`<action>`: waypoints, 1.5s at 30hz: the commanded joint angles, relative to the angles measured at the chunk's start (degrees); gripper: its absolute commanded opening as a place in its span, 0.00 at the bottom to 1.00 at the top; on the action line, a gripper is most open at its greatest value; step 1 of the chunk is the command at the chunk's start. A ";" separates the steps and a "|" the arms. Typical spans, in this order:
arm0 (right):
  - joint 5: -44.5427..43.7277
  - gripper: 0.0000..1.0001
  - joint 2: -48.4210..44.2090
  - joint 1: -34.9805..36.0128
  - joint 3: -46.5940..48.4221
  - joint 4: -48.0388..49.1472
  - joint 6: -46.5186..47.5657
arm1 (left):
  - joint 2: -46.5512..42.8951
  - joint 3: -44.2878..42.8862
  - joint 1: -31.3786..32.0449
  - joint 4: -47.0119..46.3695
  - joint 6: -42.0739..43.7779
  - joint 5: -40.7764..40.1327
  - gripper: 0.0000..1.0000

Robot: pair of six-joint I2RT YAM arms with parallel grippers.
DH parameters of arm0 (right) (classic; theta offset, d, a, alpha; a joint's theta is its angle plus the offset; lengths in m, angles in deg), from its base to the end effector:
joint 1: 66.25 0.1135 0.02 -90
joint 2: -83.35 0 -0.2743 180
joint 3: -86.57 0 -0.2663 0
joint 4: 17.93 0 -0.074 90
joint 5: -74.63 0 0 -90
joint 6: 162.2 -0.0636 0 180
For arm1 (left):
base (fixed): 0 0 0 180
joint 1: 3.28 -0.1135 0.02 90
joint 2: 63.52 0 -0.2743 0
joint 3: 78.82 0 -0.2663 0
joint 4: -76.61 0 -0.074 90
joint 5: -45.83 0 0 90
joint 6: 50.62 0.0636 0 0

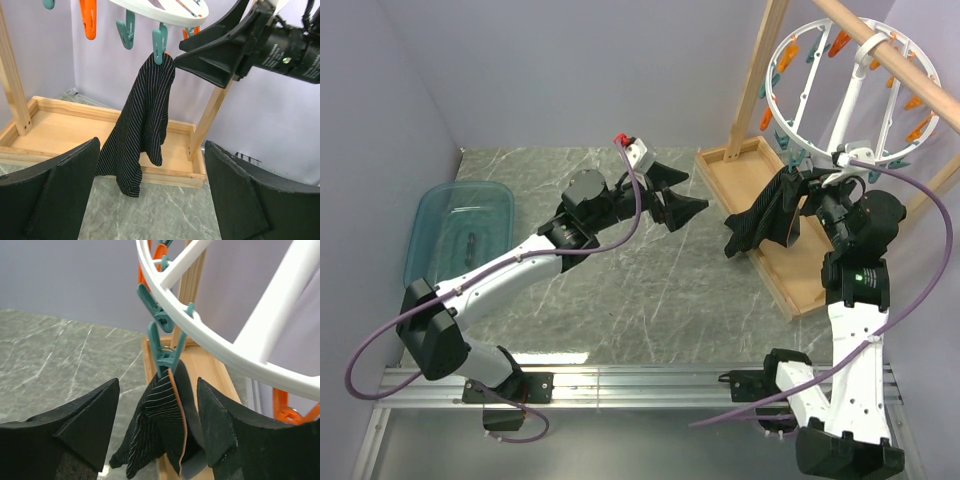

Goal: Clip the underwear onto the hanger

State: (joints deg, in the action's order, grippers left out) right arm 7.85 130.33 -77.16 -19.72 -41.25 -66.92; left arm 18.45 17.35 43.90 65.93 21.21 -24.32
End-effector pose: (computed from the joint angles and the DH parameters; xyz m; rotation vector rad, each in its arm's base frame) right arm 0.2040 -0.0138 0.4417 -0.2500 1.4959 0.0799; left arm 0.2414 -0.2923 0.4228 0.6627 1.3112 -1.1777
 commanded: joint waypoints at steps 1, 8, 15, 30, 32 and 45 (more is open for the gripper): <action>-1.85 0.70 -0.83 2.99 6.28 -5.94 -0.19 | 1.34 -2.76 -0.24 -3.54 -0.63 2.64 0.90; -25.05 0.69 -6.01 12.24 7.00 -16.94 7.28 | 2.66 -3.72 -0.86 -5.48 -2.92 5.36 0.90; -42.80 0.61 -10.85 11.45 -2.92 -9.67 13.35 | 3.98 -6.18 -1.48 -3.81 -3.97 7.30 0.90; -24.38 0.62 -4.62 -6.75 -6.81 6.60 11.60 | 8.20 -10.40 -1.47 -5.65 -5.12 8.53 0.90; -19.91 0.63 -4.71 -7.01 -7.42 8.97 12.21 | 8.46 -10.41 -1.39 -5.91 -4.85 8.62 0.90; -12.42 0.29 2.85 -7.01 -3.56 13.99 10.37 | 8.47 -10.93 -2.09 -6.79 -2.66 8.00 0.89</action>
State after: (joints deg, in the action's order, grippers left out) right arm -6.64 132.96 -83.92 -26.54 -31.31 -55.12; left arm 27.35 9.27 42.37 62.50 17.58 -17.02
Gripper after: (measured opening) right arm 0.307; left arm 0.895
